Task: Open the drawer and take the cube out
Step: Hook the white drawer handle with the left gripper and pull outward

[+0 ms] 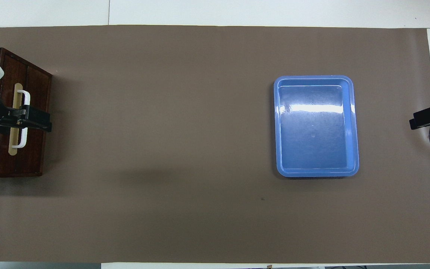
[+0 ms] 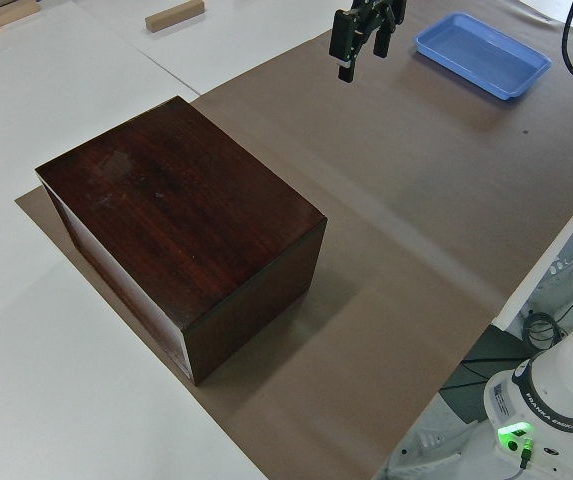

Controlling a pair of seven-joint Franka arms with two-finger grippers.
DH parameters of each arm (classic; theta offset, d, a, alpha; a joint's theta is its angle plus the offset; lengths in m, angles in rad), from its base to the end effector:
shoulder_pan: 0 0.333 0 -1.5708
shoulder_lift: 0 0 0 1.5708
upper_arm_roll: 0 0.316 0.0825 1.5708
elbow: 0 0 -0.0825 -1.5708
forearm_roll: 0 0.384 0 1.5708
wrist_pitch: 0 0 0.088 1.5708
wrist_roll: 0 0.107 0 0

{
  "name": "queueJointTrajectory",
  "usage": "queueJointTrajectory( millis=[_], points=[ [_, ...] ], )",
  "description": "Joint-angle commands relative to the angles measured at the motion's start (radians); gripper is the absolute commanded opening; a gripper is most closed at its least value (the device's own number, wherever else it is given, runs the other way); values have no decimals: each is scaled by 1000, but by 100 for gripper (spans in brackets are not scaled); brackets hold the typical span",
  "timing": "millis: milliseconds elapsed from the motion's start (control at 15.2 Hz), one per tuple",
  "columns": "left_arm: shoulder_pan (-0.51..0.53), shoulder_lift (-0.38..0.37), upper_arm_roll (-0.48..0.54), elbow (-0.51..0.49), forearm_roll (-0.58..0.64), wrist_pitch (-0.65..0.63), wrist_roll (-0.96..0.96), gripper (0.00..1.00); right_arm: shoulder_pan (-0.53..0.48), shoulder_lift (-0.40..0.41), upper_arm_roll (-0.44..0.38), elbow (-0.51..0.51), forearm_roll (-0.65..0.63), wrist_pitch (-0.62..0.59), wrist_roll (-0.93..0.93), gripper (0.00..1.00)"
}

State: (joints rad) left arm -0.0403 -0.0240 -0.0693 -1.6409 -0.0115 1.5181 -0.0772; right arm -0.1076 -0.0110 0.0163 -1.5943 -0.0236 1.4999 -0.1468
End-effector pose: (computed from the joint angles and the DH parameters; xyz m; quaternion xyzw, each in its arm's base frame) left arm 0.5359 -0.0607 0.6004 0.9986 -0.0161 -0.0497 0.0003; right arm 0.5403 -0.0521 0.6137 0.9987 0.0274 -0.0428 0.0068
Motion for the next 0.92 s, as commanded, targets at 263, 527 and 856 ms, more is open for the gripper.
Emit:
queueJointTrajectory(
  millis=[263,527,856],
  points=[
    [-23,-11,6,3,10,25,13,100,-12,-3,2,2,16,10,7,100],
    [-41,-10,-3,-71,162,184,13,100,-12,-3,1,2,16,8,9,100],
    [-43,32,-3,-184,277,404,14,100,-12,-3,2,2,16,10,9,100]
  ],
)
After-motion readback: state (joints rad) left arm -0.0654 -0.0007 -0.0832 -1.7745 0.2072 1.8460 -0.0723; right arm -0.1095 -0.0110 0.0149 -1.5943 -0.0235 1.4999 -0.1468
